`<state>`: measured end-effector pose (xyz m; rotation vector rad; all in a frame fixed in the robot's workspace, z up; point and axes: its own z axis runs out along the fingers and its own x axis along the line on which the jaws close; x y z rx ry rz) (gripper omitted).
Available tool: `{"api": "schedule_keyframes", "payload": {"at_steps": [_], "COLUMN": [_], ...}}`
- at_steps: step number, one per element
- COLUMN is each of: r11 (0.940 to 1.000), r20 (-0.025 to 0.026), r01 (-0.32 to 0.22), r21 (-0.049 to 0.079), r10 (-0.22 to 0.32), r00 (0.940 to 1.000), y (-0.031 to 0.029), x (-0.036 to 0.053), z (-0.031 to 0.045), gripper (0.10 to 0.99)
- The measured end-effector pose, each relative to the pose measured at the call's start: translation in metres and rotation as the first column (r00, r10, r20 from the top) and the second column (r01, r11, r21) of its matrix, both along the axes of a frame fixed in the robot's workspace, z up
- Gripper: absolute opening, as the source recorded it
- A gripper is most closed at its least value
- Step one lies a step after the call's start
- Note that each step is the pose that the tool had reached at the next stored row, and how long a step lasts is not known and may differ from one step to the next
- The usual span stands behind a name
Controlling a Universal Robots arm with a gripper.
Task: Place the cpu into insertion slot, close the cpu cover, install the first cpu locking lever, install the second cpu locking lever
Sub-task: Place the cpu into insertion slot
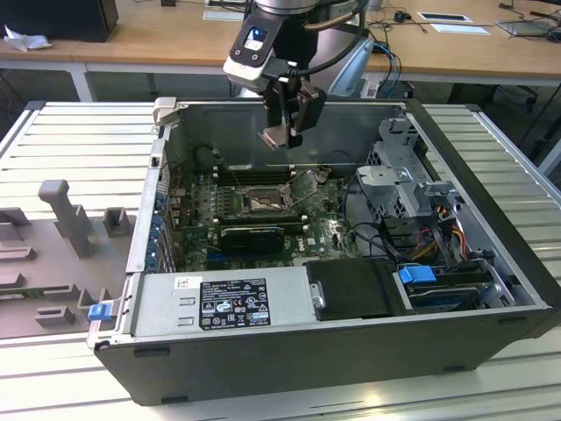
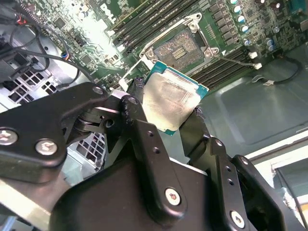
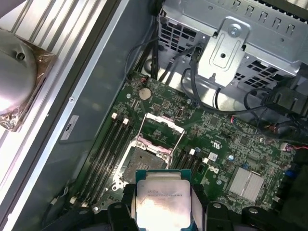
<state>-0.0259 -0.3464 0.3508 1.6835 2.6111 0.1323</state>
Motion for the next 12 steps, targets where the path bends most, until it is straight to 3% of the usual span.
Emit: {"api": "schedule_keyframes", "payload": {"at_steps": [12], "r11": [0.9986], "r20": [-0.0001], "r01": [0.052], "r21": [0.000], "r10": [-0.052], "r00": [0.9986], "y": [0.0000], "x": [-0.0029], "z": [-0.0042], "gripper": [0.541]}}
